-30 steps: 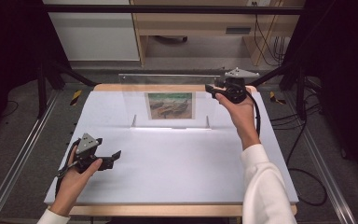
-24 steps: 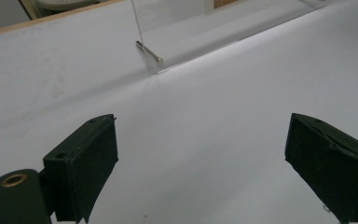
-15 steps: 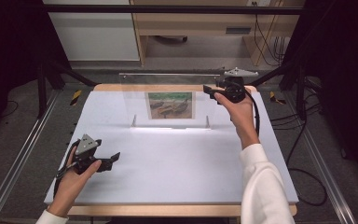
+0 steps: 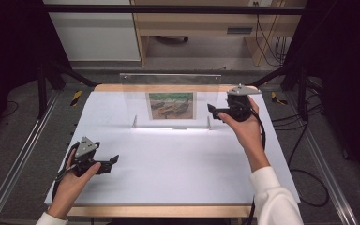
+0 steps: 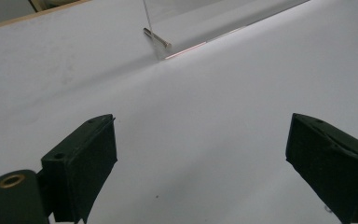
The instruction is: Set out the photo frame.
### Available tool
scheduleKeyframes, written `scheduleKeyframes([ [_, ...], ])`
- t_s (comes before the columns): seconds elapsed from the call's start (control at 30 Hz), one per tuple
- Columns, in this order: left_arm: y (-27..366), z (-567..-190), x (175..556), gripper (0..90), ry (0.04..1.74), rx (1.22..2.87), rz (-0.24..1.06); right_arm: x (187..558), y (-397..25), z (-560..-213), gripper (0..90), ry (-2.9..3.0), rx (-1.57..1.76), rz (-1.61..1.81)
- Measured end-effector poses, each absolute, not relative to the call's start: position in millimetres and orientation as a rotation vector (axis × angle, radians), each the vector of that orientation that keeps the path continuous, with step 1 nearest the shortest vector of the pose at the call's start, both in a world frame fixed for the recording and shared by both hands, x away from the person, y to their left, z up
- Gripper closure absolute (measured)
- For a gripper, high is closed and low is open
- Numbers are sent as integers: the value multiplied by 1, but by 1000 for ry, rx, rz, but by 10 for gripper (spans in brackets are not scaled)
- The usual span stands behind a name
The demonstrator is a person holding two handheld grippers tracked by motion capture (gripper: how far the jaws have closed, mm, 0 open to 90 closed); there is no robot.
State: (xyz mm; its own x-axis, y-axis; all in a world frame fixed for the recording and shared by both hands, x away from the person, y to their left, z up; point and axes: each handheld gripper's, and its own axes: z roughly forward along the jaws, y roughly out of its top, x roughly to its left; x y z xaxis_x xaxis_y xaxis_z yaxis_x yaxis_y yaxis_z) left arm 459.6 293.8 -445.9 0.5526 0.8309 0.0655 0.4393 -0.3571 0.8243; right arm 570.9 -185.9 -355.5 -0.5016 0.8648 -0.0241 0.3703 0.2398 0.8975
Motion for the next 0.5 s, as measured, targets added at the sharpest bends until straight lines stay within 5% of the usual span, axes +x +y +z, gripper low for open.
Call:
scheduleKeyframes([
  [0.5, 293, -459, 461, 82, 1080, 1997, 606, 484, -189, -450, 109, 2167, 1194, 1033],
])
